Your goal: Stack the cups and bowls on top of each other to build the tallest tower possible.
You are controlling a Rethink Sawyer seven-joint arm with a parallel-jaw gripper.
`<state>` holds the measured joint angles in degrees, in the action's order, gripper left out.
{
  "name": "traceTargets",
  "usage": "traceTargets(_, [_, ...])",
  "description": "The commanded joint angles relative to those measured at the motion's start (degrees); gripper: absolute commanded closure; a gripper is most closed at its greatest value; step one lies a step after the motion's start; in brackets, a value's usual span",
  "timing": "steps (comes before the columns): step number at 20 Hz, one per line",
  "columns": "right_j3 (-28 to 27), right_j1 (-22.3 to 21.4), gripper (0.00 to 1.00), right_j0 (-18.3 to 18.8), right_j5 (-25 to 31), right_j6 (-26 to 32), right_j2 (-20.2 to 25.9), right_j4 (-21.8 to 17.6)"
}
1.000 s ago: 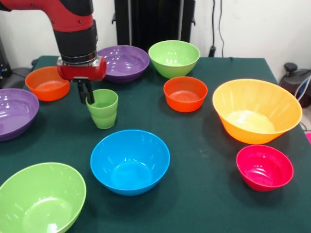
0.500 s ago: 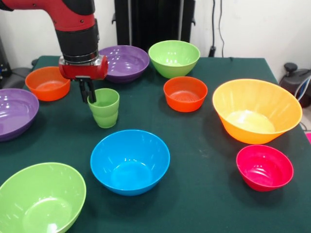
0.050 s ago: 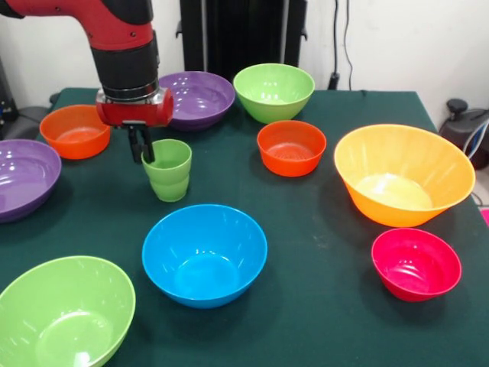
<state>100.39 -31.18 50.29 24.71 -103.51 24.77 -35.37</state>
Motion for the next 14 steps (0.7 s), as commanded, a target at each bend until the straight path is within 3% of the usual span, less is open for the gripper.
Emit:
traceTargets(1, [-3.87, 6.52, 1.00, -5.24, -1.39, -2.44, 1.33, 0.12])
traceTargets(8, [-7.53, 5.53, 1.00, -7.89, 1.81, -3.04, 0.19, 1.60])
traceTargets(14, [-12.14, 4.28, 1.00, -9.59, 10.17, -0.87, -0.18, 5.46])
